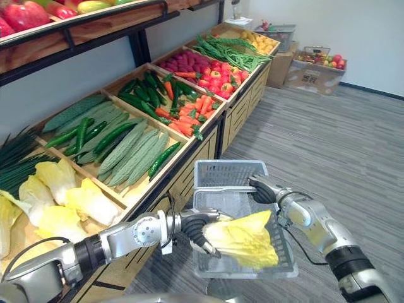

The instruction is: Pick vegetable in the basket

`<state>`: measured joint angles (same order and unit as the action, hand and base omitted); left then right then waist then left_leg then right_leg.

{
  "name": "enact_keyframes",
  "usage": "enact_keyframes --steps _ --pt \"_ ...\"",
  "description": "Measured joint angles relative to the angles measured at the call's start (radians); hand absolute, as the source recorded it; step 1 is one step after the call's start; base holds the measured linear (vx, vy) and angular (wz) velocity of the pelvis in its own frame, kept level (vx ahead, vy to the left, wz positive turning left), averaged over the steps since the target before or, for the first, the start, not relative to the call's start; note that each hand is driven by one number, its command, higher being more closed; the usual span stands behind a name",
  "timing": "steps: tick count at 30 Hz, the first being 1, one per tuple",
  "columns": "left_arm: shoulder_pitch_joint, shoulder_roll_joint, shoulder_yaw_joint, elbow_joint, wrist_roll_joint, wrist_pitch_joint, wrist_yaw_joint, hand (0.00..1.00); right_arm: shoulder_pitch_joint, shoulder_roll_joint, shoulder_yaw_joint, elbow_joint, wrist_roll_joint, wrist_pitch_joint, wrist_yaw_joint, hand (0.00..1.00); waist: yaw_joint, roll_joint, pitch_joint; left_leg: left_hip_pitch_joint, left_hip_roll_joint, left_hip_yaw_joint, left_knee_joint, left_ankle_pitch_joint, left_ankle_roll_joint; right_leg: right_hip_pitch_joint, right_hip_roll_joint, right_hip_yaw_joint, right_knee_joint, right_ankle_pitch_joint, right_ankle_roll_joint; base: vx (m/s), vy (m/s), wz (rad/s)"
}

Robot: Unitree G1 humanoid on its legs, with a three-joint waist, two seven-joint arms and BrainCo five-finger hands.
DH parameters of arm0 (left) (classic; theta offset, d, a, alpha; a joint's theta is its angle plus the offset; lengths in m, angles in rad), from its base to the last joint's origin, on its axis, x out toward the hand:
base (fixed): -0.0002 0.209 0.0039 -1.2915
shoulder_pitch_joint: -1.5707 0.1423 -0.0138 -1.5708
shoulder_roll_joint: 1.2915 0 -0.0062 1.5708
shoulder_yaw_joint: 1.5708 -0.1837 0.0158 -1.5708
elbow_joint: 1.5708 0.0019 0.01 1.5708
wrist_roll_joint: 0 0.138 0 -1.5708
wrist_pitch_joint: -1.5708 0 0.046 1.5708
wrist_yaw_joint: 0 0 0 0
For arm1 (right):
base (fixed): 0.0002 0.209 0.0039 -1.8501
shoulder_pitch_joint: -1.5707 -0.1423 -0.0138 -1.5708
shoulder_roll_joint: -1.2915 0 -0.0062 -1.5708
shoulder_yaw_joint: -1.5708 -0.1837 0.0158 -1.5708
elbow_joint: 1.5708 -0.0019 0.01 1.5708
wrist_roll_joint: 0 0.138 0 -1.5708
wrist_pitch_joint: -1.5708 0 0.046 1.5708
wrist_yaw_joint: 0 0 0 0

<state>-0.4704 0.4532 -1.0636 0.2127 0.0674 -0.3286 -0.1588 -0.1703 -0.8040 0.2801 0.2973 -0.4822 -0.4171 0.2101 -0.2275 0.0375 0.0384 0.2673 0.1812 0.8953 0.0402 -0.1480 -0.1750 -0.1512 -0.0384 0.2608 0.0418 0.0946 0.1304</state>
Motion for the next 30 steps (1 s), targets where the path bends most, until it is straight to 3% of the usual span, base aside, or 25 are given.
enact_keyframes --steps 3,7,14,15,19,22,30 --pt "0.000 -0.034 0.010 0.074 0.023 0.029 -0.001 1.00 -0.004 0.000 0.006 -0.017 0.003 -0.012 0.043 1.00 -0.017 0.000 0.000 0.003 0.007 0.006 0.001 0.000 0.000 -0.003 0.009 0.002 0.006 -0.001 -0.001 0.01 -0.023 -0.08" --pt "0.005 -0.075 0.036 0.145 0.027 0.047 -0.001 1.00 -0.025 0.000 0.029 -0.017 0.012 -0.013 0.087 1.00 -0.017 0.000 0.000 0.015 0.007 0.028 0.001 -0.002 -0.003 -0.004 0.018 0.018 0.011 -0.001 -0.001 -0.02 -0.008 -0.14" --pt "0.006 -0.158 0.096 0.268 0.113 0.047 0.033 1.00 -0.030 0.000 0.041 -0.072 0.021 -0.013 0.142 1.00 -0.022 0.000 0.000 0.013 0.003 0.032 0.001 -0.001 -0.003 -0.018 0.022 0.031 0.022 -0.002 -0.002 -0.04 -0.020 -0.06" --pt "0.006 -0.174 0.103 0.291 0.117 0.048 0.036 0.00 -0.030 0.001 0.041 -0.086 0.021 -0.013 0.150 1.00 -0.023 0.001 0.001 0.013 0.001 0.035 0.000 -0.001 -0.003 -0.021 0.024 0.038 0.024 -0.001 -0.002 -0.03 -0.010 -0.10" --pt "0.009 -0.214 0.153 0.362 0.189 0.050 0.071 0.00 -0.057 0.028 0.041 -0.101 0.029 -0.013 0.185 1.00 -0.049 0.001 0.002 0.014 -0.007 0.040 -0.002 -0.001 -0.002 -0.026 0.024 0.052 0.024 0.001 0.001 -0.03 -0.011 -0.08" --pt "0.009 -0.239 0.197 0.388 0.193 0.054 0.111 0.00 -0.065 0.029 0.041 -0.111 0.029 -0.016 0.193 1.00 -0.049 0.001 0.006 0.012 -0.016 0.052 -0.004 -0.002 -0.002 -0.035 0.023 0.068 0.025 0.005 0.006 -0.03 -0.013 -0.15" --pt "0.010 -0.256 0.208 0.410 0.222 0.056 0.114 0.00 -0.075 0.036 0.042 -0.102 0.028 -0.017 0.199 1.00 -0.050 0.011 0.024 0.011 -0.019 0.051 -0.004 -0.002 -0.002 -0.034 0.019 0.069 0.021 0.006 0.008 -0.01 -0.012 0.00"
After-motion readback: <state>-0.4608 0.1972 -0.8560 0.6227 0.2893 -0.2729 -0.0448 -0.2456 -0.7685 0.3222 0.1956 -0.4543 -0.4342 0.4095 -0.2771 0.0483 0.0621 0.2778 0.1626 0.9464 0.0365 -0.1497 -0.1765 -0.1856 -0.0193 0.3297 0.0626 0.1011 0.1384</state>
